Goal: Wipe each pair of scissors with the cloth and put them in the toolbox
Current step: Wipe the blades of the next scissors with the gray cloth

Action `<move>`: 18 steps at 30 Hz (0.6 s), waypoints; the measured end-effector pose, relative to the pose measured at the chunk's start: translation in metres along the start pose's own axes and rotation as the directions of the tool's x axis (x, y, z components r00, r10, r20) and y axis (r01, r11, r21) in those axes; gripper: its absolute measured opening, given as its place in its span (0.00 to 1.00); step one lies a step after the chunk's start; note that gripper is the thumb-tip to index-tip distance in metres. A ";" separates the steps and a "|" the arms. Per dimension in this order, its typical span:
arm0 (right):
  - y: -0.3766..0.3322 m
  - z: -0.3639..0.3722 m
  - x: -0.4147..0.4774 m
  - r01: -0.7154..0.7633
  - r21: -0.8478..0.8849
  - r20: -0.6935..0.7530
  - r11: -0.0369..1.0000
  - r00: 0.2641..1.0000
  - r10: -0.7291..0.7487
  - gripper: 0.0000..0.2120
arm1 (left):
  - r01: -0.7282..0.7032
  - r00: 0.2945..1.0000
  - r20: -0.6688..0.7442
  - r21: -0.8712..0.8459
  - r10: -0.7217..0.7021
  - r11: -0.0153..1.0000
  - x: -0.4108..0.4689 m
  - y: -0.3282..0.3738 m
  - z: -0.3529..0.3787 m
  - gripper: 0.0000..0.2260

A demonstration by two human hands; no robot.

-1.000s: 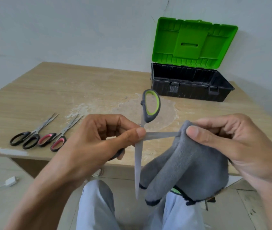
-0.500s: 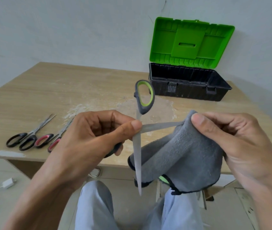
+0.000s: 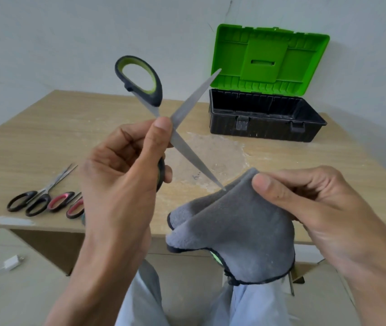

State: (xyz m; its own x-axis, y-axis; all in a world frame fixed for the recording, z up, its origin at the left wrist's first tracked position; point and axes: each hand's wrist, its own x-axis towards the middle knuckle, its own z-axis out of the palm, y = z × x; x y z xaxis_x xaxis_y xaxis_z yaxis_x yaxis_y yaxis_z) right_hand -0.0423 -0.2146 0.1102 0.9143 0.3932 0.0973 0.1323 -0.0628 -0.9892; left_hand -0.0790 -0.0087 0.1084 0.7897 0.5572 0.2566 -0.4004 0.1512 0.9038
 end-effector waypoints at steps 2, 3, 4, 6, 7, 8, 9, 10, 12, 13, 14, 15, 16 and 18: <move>0.000 0.001 0.001 0.003 -0.007 -0.001 1.000 1.000 -0.003 0.13 | -0.024 1.000 -0.017 -0.009 0.023 1.000 -0.001 -0.001 0.003 0.05; -0.001 0.001 0.001 0.006 -0.008 -0.001 1.000 1.000 -0.006 0.12 | -0.033 0.999 -0.021 -0.018 0.033 0.999 0.000 -0.002 0.005 0.05; -0.001 0.001 0.001 0.007 -0.009 0.000 1.000 1.000 -0.007 0.12 | -0.041 0.999 -0.022 -0.024 0.040 0.999 0.000 -0.003 0.006 0.05; -0.001 0.002 0.002 0.006 -0.019 0.006 1.000 1.000 -0.006 0.13 | -0.049 0.999 -0.021 -0.026 0.048 0.998 0.000 -0.005 0.007 0.05; 0.000 0.003 0.002 0.008 -0.028 0.006 1.000 1.000 -0.008 0.13 | -0.051 0.999 -0.018 -0.025 0.050 0.998 -0.002 -0.006 0.009 0.05; 0.001 0.003 0.002 0.011 -0.033 0.006 0.999 1.000 -0.011 0.12 | -0.050 0.999 -0.017 -0.023 0.050 0.998 -0.003 -0.007 0.010 0.05; 0.001 0.004 0.003 0.015 -0.034 0.007 0.999 1.000 -0.015 0.12 | -0.048 0.999 -0.017 -0.022 0.048 0.999 -0.004 -0.008 0.012 0.05; 0.002 0.006 0.003 0.018 -0.035 0.007 0.999 1.000 -0.018 0.12 | -0.044 0.999 -0.017 -0.021 0.044 0.999 -0.005 -0.009 0.013 0.05; 0.004 0.007 0.004 0.023 -0.052 0.005 0.998 1.000 -0.023 0.12 | -0.037 0.999 -0.018 -0.025 0.036 0.999 -0.007 -0.010 0.016 0.05; 0.005 0.008 0.004 0.025 -0.062 0.003 0.998 1.000 -0.025 0.11 | -0.035 0.999 -0.019 -0.028 0.035 0.999 -0.007 -0.011 0.016 0.05; 0.006 0.009 0.004 0.029 -0.069 -0.001 0.997 1.000 -0.029 0.11 | -0.037 0.999 -0.021 -0.028 0.036 0.999 -0.008 -0.013 0.017 0.05; 0.007 0.009 0.005 0.038 -0.075 -0.011 0.996 0.999 -0.039 0.11 | -0.040 0.999 -0.024 -0.023 0.040 0.999 -0.008 -0.014 0.017 0.05; 0.007 0.009 0.006 0.052 -0.082 -0.030 0.995 0.998 -0.055 0.11 | -0.043 0.999 -0.028 -0.018 0.043 0.999 -0.008 -0.015 0.018 0.05; 0.009 0.008 0.007 0.086 -0.098 -0.092 0.991 0.991 -0.096 0.10 | -0.035 0.998 -0.048 -0.016 0.034 0.999 -0.008 -0.019 0.019 0.06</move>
State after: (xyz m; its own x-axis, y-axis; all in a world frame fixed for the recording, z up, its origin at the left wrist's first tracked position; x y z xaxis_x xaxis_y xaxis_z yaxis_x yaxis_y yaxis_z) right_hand -0.0376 -0.2050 0.1011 0.9289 0.3110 0.2011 0.2477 -0.1181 -0.9616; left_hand -0.0686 -0.0315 0.0962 0.7525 0.6003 0.2708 -0.4354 0.1450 0.8885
